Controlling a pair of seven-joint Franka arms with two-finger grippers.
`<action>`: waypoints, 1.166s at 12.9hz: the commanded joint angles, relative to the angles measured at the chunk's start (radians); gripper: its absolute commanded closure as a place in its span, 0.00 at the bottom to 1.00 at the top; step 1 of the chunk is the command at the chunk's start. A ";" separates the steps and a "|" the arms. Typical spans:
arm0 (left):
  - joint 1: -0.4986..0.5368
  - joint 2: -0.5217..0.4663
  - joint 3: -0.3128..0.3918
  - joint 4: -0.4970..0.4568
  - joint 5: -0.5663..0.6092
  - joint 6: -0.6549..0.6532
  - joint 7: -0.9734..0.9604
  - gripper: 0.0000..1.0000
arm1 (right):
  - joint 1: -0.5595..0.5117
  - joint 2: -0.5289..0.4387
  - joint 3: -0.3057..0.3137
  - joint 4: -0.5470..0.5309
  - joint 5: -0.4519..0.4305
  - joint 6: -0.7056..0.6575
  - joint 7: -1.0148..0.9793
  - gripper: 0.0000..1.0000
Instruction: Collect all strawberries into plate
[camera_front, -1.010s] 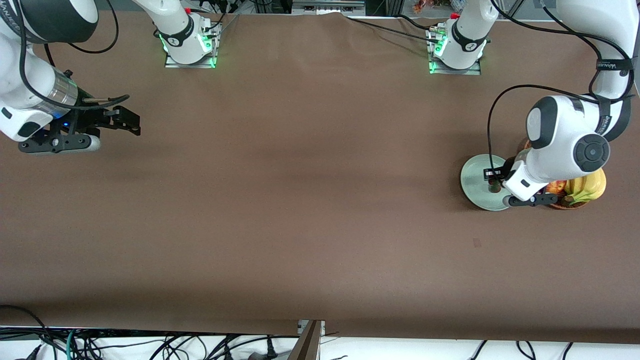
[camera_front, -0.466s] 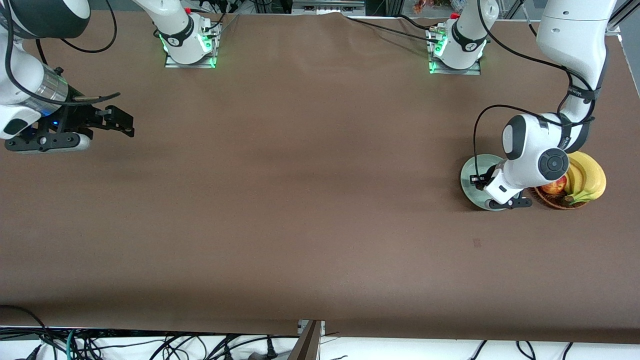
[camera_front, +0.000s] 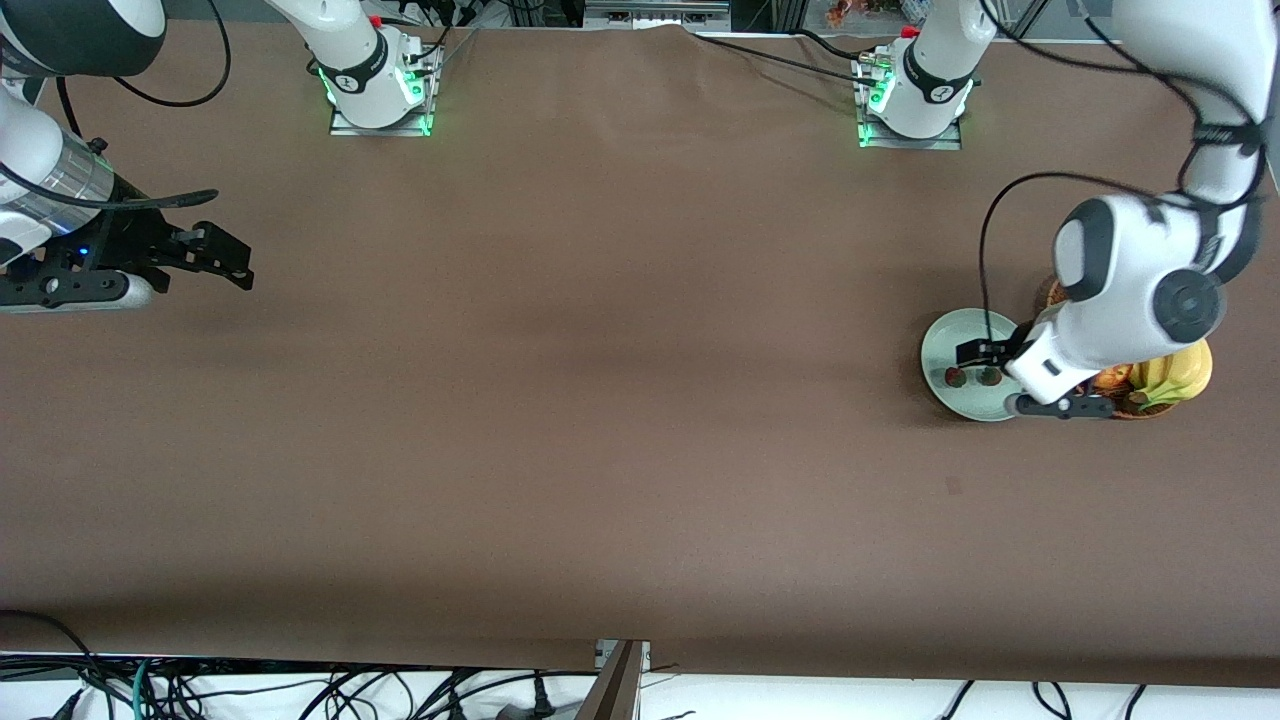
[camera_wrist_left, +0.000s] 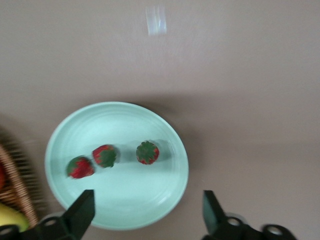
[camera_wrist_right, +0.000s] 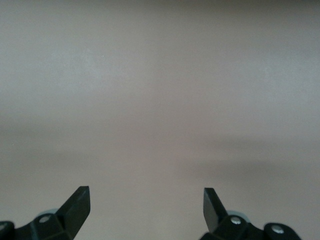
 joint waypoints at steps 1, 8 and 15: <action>0.007 -0.150 -0.003 -0.012 -0.020 -0.088 0.036 0.00 | -0.009 0.009 0.008 0.019 -0.015 -0.002 0.012 0.00; 0.003 -0.241 -0.046 0.216 -0.016 -0.408 0.018 0.00 | -0.006 0.011 0.008 0.019 -0.013 0.000 0.013 0.00; -0.003 -0.270 -0.051 0.288 0.057 -0.517 -0.064 0.00 | -0.006 0.009 0.008 0.019 -0.012 -0.003 0.013 0.00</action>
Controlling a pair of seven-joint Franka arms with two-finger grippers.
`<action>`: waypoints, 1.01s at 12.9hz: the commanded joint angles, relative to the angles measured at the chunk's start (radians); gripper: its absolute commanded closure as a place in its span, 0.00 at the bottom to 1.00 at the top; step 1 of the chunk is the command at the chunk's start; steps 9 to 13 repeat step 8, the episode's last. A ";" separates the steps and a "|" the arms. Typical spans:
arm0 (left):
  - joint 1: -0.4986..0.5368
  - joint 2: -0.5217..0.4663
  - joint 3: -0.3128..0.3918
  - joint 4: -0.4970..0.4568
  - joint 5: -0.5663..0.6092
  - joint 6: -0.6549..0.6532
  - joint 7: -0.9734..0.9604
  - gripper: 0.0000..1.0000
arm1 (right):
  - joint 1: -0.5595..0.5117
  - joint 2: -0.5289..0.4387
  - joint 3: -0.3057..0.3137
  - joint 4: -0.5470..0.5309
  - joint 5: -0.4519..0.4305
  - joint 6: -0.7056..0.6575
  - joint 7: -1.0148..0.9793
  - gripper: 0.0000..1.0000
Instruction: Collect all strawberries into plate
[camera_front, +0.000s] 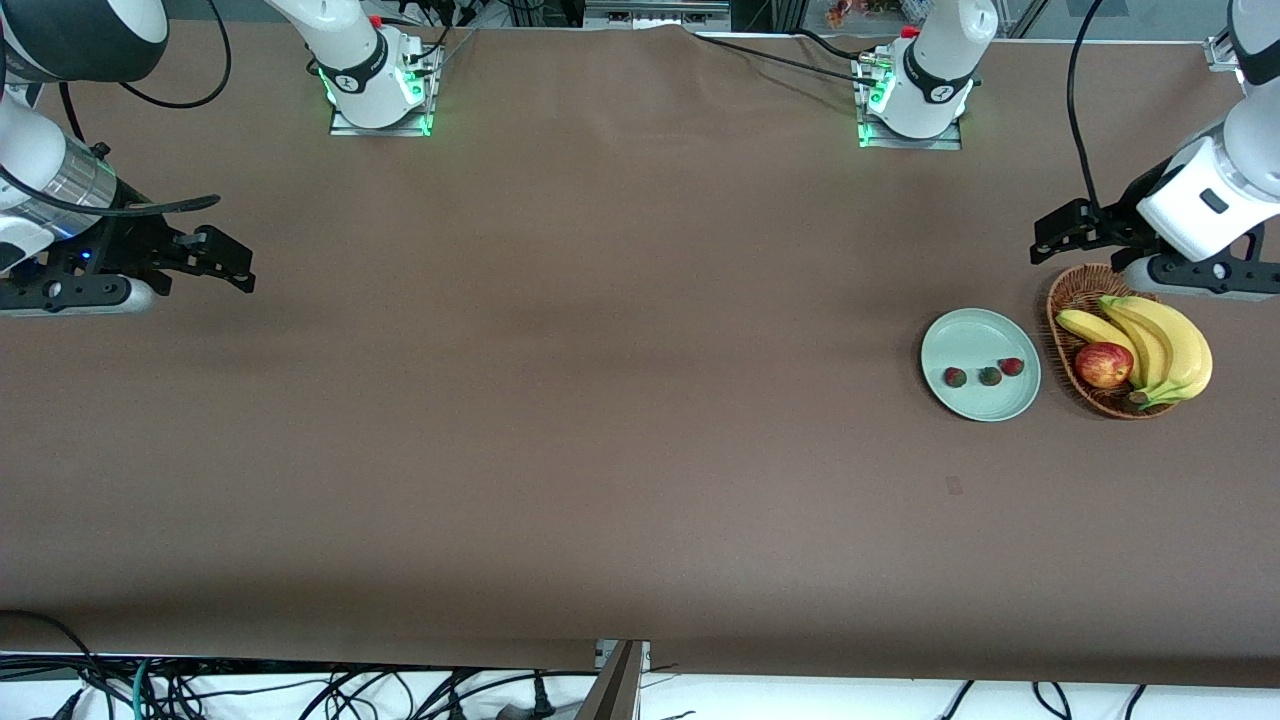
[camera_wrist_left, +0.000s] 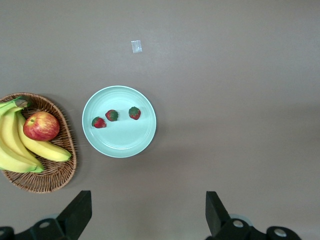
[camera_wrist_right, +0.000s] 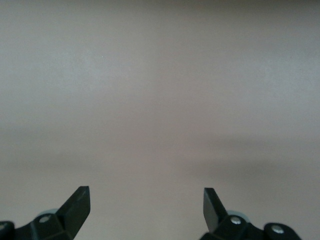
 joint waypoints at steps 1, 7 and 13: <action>-0.002 -0.003 -0.004 0.033 0.059 -0.042 -0.012 0.00 | -0.006 0.006 0.008 0.019 -0.012 -0.006 0.012 0.00; -0.002 -0.003 -0.001 0.038 0.058 -0.045 -0.006 0.00 | -0.006 0.006 0.008 0.019 -0.012 -0.006 0.012 0.00; -0.002 -0.004 -0.001 0.038 0.058 -0.045 -0.006 0.00 | -0.006 0.006 0.008 0.019 -0.012 -0.006 0.012 0.00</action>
